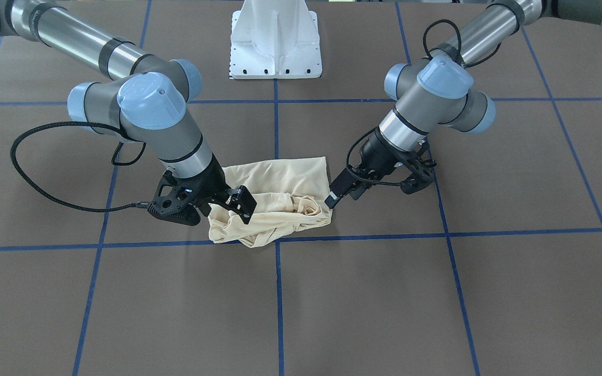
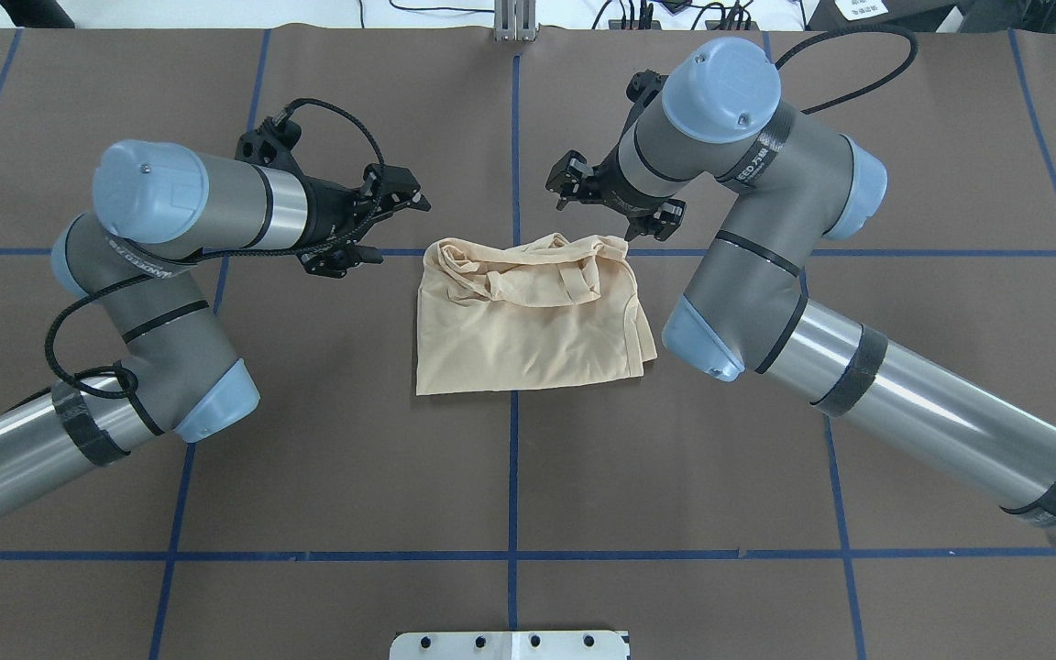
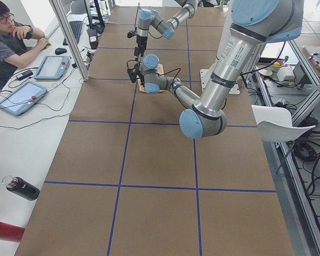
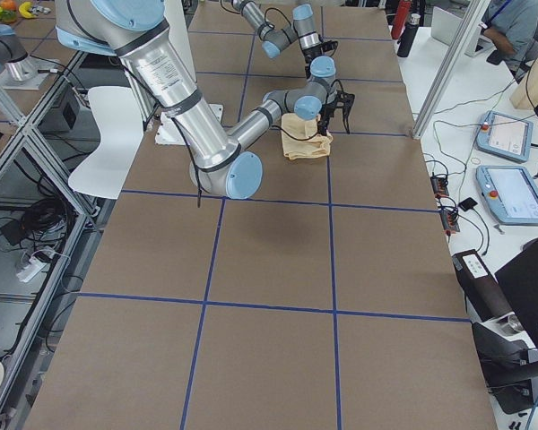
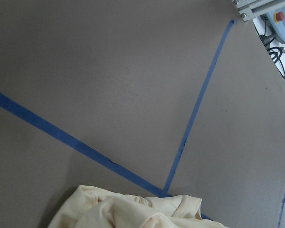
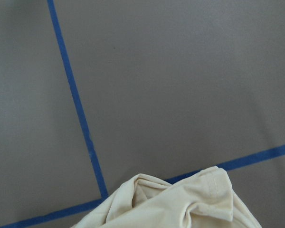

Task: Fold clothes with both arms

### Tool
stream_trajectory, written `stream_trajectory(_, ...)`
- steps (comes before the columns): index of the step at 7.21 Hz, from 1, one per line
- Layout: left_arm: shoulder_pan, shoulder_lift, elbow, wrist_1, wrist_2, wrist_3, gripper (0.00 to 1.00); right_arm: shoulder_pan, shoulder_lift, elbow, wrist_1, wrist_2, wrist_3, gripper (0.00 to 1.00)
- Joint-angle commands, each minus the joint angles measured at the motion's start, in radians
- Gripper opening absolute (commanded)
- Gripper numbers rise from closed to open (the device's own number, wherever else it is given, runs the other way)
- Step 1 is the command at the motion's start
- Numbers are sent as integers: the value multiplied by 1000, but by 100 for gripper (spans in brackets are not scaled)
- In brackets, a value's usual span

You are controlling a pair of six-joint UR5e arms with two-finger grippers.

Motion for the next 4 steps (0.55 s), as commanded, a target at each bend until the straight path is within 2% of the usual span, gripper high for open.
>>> stream_trajectory(1,-13,40,-64,4,-22,0,100,-83,-10,84,-122,-28,-7,100)
stream_trajectory(2,-11,66,-78,2,-42,0,100,-138,-5,138,-202,-78,-10,99)
stream_trajectory(4,-13,102,-112,1,-50,13,100,-253,-10,187,-294,-259,-132,99)
